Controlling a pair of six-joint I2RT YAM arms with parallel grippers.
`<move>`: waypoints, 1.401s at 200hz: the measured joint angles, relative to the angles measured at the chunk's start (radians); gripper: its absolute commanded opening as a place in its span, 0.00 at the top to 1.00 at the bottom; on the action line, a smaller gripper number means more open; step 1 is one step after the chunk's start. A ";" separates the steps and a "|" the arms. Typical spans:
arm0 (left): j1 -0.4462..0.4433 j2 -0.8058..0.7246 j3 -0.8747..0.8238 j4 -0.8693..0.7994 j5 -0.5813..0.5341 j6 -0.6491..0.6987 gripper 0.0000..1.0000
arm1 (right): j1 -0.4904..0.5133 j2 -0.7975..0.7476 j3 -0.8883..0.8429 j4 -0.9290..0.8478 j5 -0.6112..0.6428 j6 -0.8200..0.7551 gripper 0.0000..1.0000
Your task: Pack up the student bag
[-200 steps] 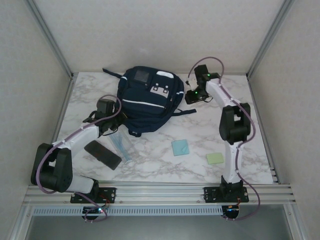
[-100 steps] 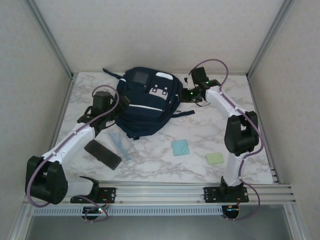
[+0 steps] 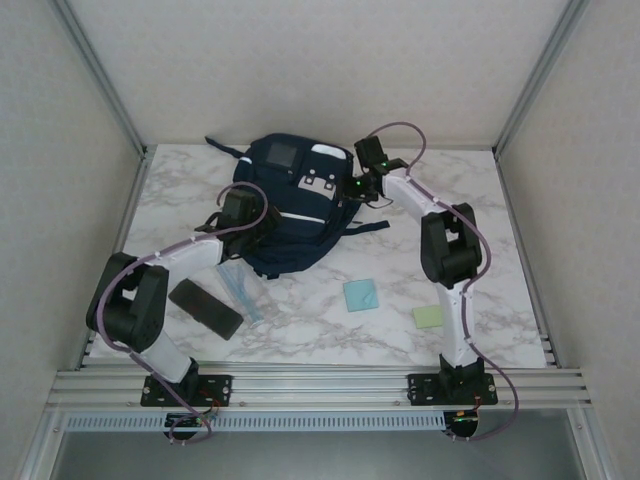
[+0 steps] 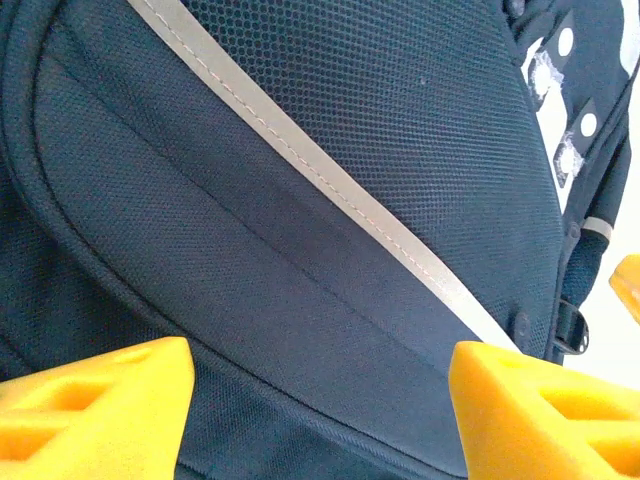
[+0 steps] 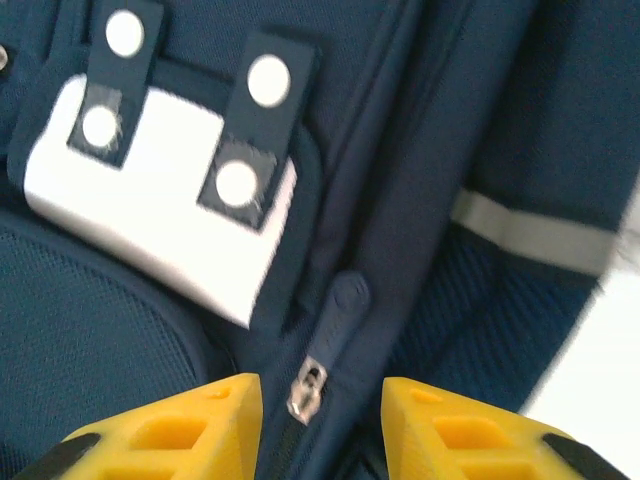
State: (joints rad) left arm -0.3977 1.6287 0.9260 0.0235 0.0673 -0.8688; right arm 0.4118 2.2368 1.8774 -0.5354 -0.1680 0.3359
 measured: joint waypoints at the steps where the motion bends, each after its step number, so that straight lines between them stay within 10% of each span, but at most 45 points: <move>1: 0.000 0.002 0.000 0.000 0.000 0.000 0.34 | 0.001 0.003 0.004 0.000 0.000 0.001 0.64; 130: 0.000 0.028 -0.007 0.026 0.001 -0.008 0.34 | 0.047 0.151 0.182 -0.087 0.202 0.064 0.54; 173: 0.000 0.028 -0.007 0.026 0.001 -0.008 0.34 | 0.049 0.151 0.181 -0.082 0.162 0.046 0.73; 221: 0.006 0.029 -0.007 0.026 0.001 -0.007 0.34 | 0.037 0.154 0.135 -0.026 0.056 0.065 0.60; 262: 0.009 0.033 0.002 0.023 0.001 -0.007 0.34 | 0.002 0.132 0.044 0.091 -0.074 0.105 0.99; 280: 0.011 0.039 0.012 0.015 0.002 -0.007 0.34 | -0.012 0.106 -0.008 0.145 -0.116 0.117 1.00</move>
State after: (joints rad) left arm -0.3862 1.6676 0.9382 0.0387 0.0692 -0.8757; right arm 0.3996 2.3432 1.8694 -0.3904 -0.2836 0.4526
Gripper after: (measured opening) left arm 0.658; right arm 0.034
